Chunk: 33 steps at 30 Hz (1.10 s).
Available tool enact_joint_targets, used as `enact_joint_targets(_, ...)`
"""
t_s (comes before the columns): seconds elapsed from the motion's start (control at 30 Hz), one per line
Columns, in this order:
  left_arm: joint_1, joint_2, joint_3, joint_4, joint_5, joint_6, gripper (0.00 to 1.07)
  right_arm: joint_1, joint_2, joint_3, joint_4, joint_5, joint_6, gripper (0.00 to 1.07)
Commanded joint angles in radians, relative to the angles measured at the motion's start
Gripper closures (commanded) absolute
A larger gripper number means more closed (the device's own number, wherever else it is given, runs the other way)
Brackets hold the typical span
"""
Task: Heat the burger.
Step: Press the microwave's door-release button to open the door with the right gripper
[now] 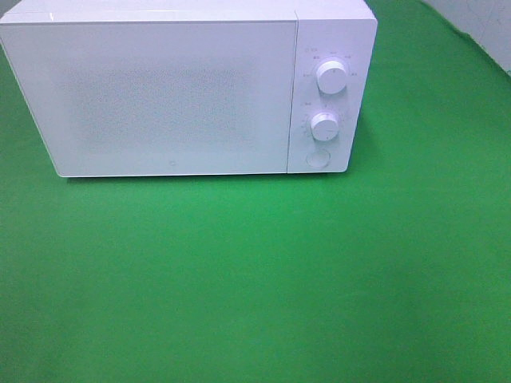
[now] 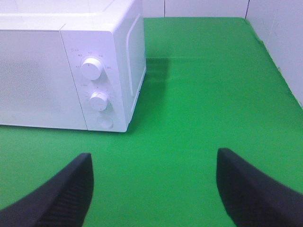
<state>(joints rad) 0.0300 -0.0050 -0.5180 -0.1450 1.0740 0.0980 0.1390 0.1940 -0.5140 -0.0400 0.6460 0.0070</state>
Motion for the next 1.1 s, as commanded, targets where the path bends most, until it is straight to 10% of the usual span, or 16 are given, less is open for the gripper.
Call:
enact_joint_targets(0.03, 0.003, -0.016, 0.002, -0.003, -0.004, -0.001, 0.09, -0.006, 0.077, 0.030, -0.005, -0.138, 0.011, 0.36)
enact_joint_targets(1.1, 0.003, -0.016, 0.002, -0.003, -0.004, -0.001, 0.09, -0.006, 0.803, 0.088, -0.013, -0.933, 0.014, 0.37)
